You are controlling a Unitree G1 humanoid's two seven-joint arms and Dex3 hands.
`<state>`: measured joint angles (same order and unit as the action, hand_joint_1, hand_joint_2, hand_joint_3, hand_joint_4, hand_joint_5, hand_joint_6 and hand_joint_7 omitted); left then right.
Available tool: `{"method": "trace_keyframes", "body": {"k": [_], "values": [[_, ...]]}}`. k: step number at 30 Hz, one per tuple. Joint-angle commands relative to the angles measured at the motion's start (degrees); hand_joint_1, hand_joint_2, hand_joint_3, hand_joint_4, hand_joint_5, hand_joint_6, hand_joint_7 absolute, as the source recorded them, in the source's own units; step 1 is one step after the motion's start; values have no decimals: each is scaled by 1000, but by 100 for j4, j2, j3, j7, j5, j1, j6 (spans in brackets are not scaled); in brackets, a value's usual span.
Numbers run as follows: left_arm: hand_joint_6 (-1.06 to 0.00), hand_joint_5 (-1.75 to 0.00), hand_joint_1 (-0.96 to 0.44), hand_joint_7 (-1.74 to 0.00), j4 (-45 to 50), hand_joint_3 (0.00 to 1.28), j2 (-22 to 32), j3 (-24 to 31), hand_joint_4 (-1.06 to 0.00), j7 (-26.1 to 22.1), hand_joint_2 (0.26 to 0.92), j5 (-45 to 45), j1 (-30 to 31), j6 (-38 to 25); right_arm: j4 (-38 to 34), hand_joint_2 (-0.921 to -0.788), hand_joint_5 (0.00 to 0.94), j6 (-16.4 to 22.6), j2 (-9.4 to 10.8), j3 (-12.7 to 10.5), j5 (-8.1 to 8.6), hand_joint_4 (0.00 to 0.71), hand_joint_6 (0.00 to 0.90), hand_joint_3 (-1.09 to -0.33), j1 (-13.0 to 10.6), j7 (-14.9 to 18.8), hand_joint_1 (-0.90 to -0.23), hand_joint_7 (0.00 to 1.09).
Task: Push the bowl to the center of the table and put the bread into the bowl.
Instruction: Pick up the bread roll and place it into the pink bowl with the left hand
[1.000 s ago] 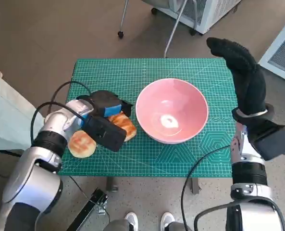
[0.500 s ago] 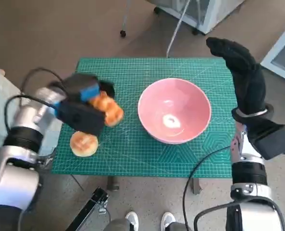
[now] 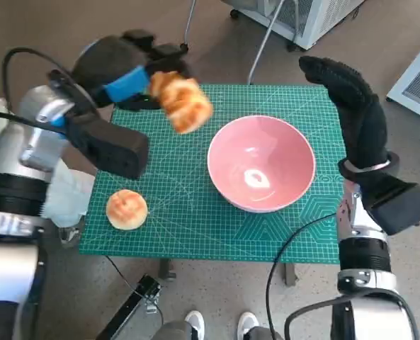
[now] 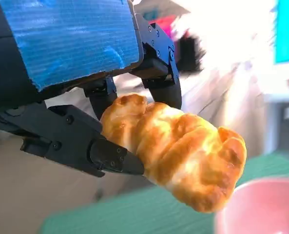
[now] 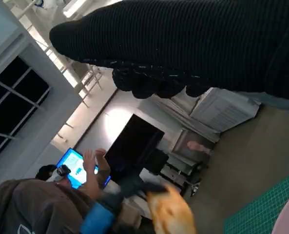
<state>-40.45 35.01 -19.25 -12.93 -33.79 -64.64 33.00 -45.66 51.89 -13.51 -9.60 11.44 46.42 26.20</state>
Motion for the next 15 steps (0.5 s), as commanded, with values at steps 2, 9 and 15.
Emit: {"method": "trace_keyframes", "body": {"k": [2,9,15], "values": [[-640,-1213,0,-1192,-84,101,-462,-164,-602,259,921,-142,-249,152,-41,-921,19,-63,-29,-3,75,221,-1,-811,-63,90,-632,539],[-627,-1189,-1,-1249,-998,114,-1083,-489,-586,589,921,-366,-628,474,51,-921,19,-99,-43,-16,118,221,-1,-812,-93,128,-621,539],[-619,-1216,-2,-1239,-1619,118,-1538,-871,-583,783,920,-676,-782,432,226,-921,18,-150,-45,-21,161,220,-1,-812,-175,143,-627,539]]}}
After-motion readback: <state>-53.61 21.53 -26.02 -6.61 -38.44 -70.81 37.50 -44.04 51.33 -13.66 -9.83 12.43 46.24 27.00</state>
